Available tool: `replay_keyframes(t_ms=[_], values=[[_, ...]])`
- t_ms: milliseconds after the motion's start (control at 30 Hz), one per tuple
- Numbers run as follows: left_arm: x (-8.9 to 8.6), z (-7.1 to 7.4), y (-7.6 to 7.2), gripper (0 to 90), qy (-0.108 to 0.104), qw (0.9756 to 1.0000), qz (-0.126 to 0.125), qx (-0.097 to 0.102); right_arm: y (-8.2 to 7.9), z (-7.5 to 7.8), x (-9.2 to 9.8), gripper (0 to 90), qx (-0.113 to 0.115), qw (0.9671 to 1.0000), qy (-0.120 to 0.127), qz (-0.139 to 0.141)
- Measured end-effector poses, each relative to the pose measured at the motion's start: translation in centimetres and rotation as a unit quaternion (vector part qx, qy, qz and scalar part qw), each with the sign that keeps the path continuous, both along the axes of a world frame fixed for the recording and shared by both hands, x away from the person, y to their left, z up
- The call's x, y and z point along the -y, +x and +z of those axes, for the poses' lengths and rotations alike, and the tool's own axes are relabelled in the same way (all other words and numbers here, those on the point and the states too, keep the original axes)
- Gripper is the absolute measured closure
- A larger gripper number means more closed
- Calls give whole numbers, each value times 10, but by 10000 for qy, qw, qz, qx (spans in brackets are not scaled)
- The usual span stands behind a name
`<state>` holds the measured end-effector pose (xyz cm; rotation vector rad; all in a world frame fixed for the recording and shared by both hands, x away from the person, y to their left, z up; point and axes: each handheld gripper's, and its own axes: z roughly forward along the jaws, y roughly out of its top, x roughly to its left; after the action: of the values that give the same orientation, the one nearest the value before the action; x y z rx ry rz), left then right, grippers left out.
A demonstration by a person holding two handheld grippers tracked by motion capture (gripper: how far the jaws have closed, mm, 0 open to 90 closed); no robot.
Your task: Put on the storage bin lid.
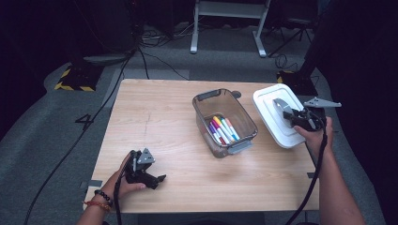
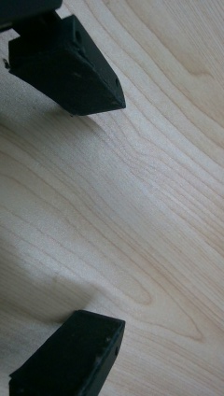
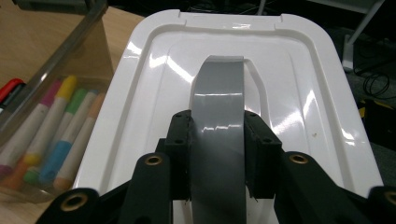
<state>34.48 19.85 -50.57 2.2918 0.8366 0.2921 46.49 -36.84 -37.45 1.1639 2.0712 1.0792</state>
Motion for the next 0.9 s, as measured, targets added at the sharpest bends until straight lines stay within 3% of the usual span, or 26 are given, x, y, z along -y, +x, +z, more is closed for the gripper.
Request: replay_keyframes(t_ms=[500,900], values=[[0,0,0,5,0,10000,15,9,1,37,-26,674,193,9995,-43,251],[0,0,0,4,2,10000,18,8,5,48,-54,674,136,9988,-67,463]])
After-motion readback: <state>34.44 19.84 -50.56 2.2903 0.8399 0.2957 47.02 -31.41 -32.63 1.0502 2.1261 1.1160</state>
